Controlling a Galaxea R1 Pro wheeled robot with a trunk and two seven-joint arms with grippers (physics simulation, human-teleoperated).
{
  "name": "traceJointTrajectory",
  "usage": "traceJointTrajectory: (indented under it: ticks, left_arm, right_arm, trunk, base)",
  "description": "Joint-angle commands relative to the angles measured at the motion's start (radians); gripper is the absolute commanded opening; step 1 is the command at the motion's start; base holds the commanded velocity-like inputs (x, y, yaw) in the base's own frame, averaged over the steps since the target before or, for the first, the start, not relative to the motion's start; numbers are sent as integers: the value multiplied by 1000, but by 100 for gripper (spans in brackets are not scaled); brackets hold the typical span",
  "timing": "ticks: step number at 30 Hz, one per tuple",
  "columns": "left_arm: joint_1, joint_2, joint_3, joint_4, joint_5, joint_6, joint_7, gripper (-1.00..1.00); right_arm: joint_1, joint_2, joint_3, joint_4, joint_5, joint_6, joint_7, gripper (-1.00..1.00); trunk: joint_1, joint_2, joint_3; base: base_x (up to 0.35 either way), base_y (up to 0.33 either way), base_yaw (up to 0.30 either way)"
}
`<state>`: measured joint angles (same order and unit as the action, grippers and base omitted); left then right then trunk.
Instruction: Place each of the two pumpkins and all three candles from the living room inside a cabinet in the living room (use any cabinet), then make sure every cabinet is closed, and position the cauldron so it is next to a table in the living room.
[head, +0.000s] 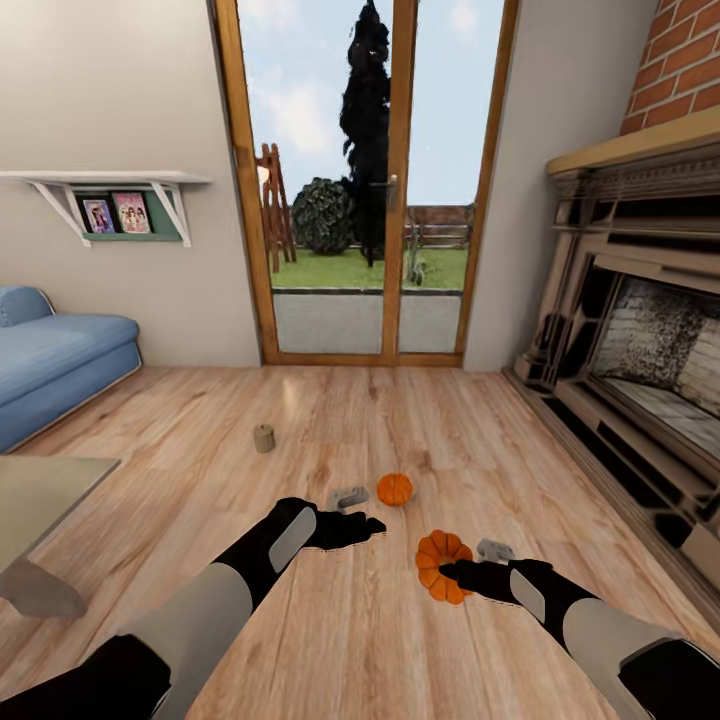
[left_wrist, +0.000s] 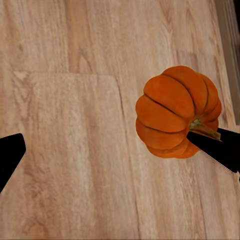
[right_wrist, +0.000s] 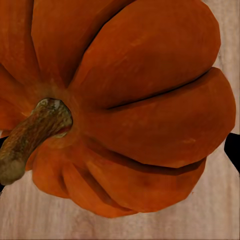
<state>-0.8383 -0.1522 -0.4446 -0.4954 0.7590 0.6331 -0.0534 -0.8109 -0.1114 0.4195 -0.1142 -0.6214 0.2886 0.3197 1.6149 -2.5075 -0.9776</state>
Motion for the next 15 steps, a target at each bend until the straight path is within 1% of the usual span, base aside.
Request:
traceJointTrajectory:
  ticks: [1,15]
  left_arm:
    - [-1,0,-2,0,-3,2,-3,100]
    - [-1,0,-3,1,-3,2,-3,100]
  right_arm:
    - [-1,-1,-1,-2,-9,6,1,-100]
    - [-1,-1,-1,-2,-9,6,2,-100]
  trunk:
    - [0,0,-1]
    - [0,0,-1]
  base:
    - [335,-2,0]
    - [335,0,0]
